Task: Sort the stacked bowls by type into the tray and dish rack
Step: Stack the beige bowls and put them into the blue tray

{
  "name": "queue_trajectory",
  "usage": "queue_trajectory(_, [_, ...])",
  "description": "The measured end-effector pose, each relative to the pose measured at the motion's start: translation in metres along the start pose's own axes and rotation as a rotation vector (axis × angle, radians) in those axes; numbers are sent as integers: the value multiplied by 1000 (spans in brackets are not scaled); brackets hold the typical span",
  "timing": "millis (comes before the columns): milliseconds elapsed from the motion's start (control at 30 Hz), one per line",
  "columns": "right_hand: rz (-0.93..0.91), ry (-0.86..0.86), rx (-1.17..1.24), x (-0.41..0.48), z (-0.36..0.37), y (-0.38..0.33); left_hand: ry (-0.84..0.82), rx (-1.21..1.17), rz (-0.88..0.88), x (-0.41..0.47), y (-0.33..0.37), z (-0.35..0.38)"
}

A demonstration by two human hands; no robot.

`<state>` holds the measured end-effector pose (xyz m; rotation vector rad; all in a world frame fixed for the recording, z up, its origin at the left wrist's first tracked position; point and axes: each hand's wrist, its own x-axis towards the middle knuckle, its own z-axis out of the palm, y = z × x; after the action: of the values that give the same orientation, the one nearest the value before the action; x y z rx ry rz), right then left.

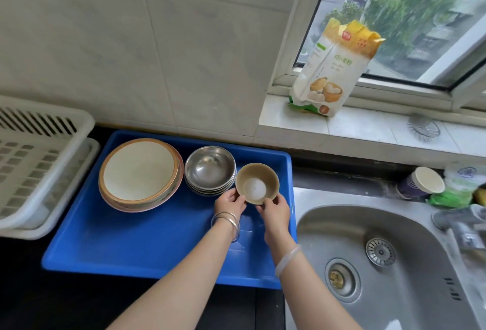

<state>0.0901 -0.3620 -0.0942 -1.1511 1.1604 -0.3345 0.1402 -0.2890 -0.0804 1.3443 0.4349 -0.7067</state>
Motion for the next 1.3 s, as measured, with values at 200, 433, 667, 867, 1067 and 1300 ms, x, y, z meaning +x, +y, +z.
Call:
queue_trajectory(200, [-8,-4,98,8,4,-2,-19,24,24,10,-3,6])
queue_trajectory(433, [21,-39,58,9,4,-8,0,59,-12,13,-1,10])
queue_trajectory(667, [6,-75,-71,-5,-7,-16,-73,183,47,0,4,-4])
queue_trajectory(867, [-131,-115,-343,-48,-17,-10,-91,354,116,-26,9,-44])
queue_trajectory(1067, [-260,-271,-574,-116,12,2,1,409,258,-74,23,-134])
queue_trajectory(1300, [-343,-589,-709,-201,98,54,401,318,354,-140,17,-269])
